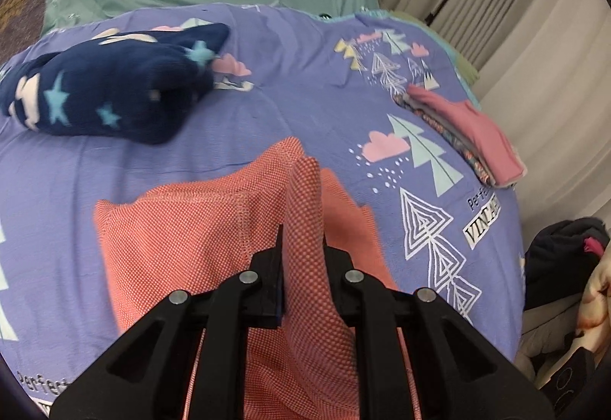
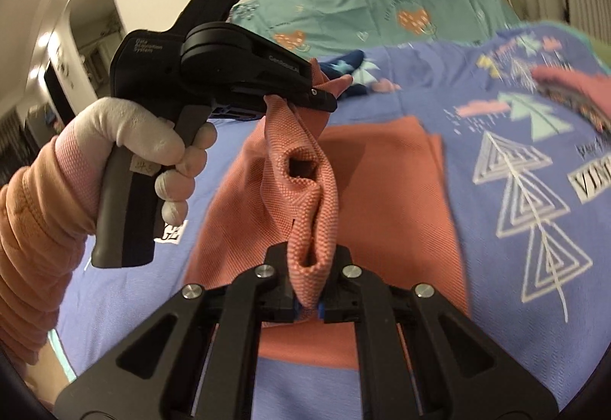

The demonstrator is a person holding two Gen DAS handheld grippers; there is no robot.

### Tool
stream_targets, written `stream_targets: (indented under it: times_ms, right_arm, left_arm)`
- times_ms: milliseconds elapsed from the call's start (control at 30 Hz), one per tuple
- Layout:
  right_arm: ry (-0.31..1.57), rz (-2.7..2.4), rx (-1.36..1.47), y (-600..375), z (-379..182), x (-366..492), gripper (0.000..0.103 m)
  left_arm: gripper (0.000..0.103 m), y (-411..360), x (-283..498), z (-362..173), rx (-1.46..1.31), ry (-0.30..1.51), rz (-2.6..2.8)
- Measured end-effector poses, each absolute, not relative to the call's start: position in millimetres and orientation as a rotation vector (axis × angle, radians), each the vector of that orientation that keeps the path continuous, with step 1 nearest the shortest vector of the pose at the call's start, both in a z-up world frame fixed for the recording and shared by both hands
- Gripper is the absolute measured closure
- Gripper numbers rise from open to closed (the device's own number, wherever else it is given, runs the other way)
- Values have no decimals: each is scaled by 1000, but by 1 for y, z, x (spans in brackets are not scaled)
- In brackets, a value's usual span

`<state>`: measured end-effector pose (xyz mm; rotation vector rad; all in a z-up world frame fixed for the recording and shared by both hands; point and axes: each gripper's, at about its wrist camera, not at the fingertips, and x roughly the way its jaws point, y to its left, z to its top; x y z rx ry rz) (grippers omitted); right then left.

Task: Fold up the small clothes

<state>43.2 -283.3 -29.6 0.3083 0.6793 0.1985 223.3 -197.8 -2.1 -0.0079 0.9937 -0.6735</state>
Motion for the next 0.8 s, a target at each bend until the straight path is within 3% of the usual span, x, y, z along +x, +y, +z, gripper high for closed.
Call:
stream_targets:
  times_ms: [800]
  right_arm:
    - [715, 231, 517, -330, -48, 33, 98]
  left_arm:
    - [93, -275, 217, -19, 197, 948, -596]
